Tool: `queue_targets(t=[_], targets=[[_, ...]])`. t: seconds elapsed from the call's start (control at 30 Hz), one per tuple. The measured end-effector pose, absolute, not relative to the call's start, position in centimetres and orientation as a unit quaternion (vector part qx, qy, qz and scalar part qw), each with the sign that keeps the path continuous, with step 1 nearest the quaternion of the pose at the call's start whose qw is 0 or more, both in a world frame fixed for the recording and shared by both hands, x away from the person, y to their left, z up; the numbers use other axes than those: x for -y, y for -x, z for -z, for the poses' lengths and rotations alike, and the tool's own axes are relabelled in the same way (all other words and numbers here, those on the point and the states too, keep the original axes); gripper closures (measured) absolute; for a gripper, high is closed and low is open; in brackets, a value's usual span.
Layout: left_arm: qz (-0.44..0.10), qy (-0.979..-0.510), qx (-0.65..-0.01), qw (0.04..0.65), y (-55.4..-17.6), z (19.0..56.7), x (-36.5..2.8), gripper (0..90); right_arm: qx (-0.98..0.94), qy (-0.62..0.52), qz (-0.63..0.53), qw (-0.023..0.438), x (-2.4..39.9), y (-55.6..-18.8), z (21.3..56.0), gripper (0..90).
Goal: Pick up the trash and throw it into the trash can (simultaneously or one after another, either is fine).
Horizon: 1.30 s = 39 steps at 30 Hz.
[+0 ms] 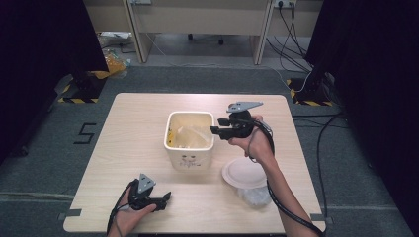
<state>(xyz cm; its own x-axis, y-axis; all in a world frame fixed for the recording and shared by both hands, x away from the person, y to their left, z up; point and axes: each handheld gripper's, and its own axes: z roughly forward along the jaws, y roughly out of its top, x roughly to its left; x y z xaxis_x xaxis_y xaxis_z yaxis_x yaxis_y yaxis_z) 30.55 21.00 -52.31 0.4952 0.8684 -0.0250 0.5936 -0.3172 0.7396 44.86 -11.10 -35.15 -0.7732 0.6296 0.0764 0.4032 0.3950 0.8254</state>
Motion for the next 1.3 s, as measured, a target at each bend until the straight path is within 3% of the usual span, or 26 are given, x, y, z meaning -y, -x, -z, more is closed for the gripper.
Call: queue_targets(t=[0.33,0.83,1.3], targets=[[-0.193,-0.788,-0.464,0.356,-30.5,52.3,-21.0,13.6,-0.811,-0.332,-0.459,0.147,16.1,-42.3,36.0,49.4],[-0.197,-0.788,-0.462,0.357,-30.5,52.3,-20.6,14.9,-0.790,-0.387,-0.446,0.164,22.6,-39.2,40.1,47.3],[-0.151,-0.808,-0.430,0.374,-30.5,51.4,-15.9,15.0,-0.770,-0.429,-0.444,0.162,25.8,-37.7,43.4,44.1]])
